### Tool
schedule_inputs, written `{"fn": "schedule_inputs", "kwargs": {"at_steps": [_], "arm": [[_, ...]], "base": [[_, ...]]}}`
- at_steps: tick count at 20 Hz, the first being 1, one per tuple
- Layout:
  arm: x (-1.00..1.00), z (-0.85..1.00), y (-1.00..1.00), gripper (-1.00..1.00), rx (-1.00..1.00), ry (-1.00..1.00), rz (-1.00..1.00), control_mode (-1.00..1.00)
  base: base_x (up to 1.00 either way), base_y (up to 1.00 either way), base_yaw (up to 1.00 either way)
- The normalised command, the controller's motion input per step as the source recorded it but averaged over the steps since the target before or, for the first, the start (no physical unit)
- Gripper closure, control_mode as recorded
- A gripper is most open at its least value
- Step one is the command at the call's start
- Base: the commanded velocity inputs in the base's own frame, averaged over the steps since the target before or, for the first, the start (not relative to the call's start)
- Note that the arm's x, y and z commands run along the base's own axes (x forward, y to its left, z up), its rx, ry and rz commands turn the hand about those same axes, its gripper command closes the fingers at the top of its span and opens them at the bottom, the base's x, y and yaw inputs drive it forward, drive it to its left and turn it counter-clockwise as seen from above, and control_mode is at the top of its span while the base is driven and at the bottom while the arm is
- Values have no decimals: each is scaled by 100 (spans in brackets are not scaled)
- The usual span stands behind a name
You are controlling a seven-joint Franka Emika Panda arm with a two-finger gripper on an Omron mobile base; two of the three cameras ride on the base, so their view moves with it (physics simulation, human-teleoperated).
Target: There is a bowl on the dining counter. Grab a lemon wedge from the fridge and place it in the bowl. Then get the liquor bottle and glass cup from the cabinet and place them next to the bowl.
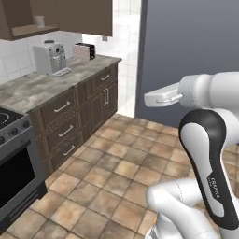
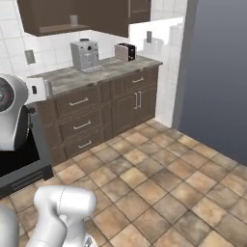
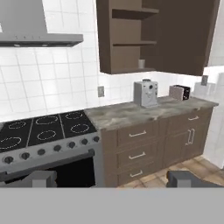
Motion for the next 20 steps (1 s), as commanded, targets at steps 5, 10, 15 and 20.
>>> {"fn": "schedule_inputs", "kwargs": {"at_steps": [5, 10, 15, 20], "arm": [[0, 0, 0, -100, 0, 0, 0, 100], [0, 0, 0, -100, 0, 0, 0, 100], [0, 0, 0, -100, 0, 0, 0, 100], [0, 0, 0, -100, 0, 0, 0, 100]], "base": [[100, -24, 44], [100, -37, 41], [100, -38, 39], [100, -29, 39]]}}
